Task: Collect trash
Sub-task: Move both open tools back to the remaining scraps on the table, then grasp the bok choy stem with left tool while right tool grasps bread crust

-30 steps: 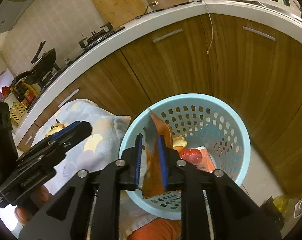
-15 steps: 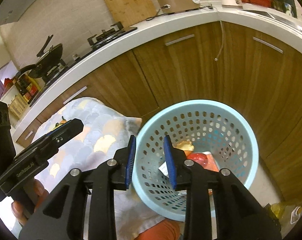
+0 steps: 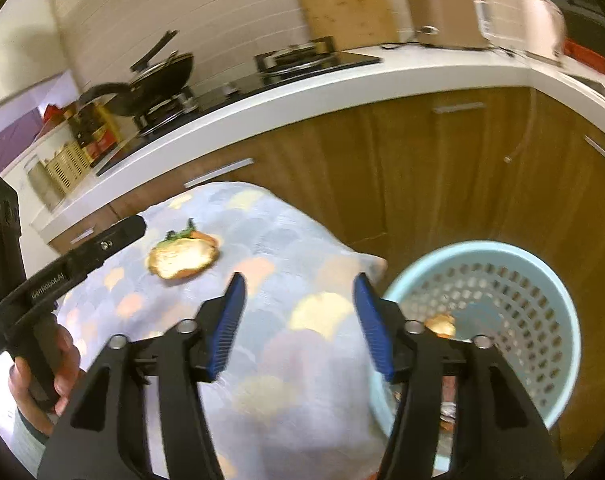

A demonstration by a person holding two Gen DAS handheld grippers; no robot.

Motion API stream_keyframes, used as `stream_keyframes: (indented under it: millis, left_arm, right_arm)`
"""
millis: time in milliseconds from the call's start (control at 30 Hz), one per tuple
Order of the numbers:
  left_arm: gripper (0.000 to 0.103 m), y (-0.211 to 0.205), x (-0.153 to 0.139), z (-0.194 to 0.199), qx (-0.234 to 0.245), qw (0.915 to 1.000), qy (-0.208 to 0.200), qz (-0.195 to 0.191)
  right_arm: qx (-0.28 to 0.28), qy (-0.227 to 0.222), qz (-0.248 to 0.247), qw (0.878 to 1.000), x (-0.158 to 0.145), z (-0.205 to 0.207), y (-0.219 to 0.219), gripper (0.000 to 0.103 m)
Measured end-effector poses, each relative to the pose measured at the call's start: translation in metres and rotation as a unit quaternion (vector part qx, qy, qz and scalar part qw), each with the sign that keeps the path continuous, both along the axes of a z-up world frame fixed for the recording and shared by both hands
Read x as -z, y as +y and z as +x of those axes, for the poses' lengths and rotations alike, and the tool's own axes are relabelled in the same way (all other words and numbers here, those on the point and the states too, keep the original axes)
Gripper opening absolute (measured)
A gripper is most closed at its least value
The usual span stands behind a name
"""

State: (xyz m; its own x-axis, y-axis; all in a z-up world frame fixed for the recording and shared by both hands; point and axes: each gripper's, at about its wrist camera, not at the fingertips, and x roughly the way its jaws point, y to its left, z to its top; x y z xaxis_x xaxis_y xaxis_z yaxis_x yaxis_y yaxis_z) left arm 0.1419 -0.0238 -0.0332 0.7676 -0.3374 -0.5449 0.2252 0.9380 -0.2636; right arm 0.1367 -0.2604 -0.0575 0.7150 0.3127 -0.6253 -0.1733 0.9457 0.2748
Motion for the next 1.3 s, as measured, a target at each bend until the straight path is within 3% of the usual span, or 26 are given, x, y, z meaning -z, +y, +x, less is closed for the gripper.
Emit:
stream_keyframes:
  millis: [133, 200, 233, 267, 367, 567, 833, 1000, 1067, 1100, 1167, 1233, 1300]
  left_arm:
    - [0.043, 0.049, 0.006, 0.009, -0.035, 0.9991, 0.018, 0.013]
    - [0.043, 0.070, 0.013, 0.017, -0.045, 0.9983, 0.035, 0.010]
    - [0.043, 0.080, 0.019, 0.022, -0.040, 0.9980, 0.049, 0.002]
    - [0.043, 0.087, 0.026, 0.028, -0.031, 0.9975, 0.063, -0.006]
    - [0.042, 0.101, 0.046, 0.045, -0.029, 0.9951, 0.094, 0.005]
    - [0.042, 0.119, 0.062, 0.050, -0.030, 0.9940, 0.099, -0.035]
    - [0.042, 0.120, 0.066, 0.054, -0.017, 0.9939, 0.107, -0.020]
    - [0.054, 0.111, 0.064, 0.060, 0.024, 0.9932, 0.113, -0.009]
    - [0.055, 0.101, 0.065, 0.063, 0.041, 0.9924, 0.116, 0.002]
    - [0.055, 0.096, 0.065, 0.065, 0.048, 0.9920, 0.117, 0.010]
    - [0.055, 0.087, 0.067, 0.067, 0.051, 0.9918, 0.115, 0.023]
    - [0.055, 0.083, 0.071, 0.071, 0.043, 0.9915, 0.118, 0.033]
    - [0.055, 0.086, 0.073, 0.074, 0.042, 0.9914, 0.122, 0.020]
  right_arm:
    - [-0.034, 0.007, -0.009, 0.999, 0.004, 0.018, 0.039, 0.071]
    - [-0.046, 0.018, -0.016, 0.999, 0.012, 0.029, 0.062, 0.081]
    - [-0.048, 0.029, -0.017, 0.998, 0.021, 0.035, 0.074, 0.092]
    - [-0.055, 0.042, -0.018, 0.997, 0.030, 0.041, 0.086, 0.094]
    - [-0.082, 0.066, -0.037, 0.994, 0.047, 0.053, 0.115, 0.094]
    - [-0.110, 0.079, -0.096, 0.986, 0.067, 0.073, 0.166, 0.094]
    - [-0.097, 0.077, -0.107, 0.986, 0.072, 0.101, 0.181, 0.094]
    - [-0.106, 0.057, -0.068, 0.990, 0.063, 0.100, 0.168, 0.065]
    - [-0.108, 0.053, -0.065, 0.991, 0.059, 0.100, 0.162, 0.039]
    - [-0.113, 0.055, -0.058, 0.990, 0.057, 0.100, 0.157, 0.033]
    - [-0.111, 0.056, -0.051, 0.991, 0.055, 0.102, 0.149, 0.006]
    - [-0.114, 0.060, -0.040, 0.991, 0.058, 0.104, 0.144, 0.006]
    - [-0.115, 0.068, -0.033, 0.990, 0.064, 0.106, 0.139, 0.006]
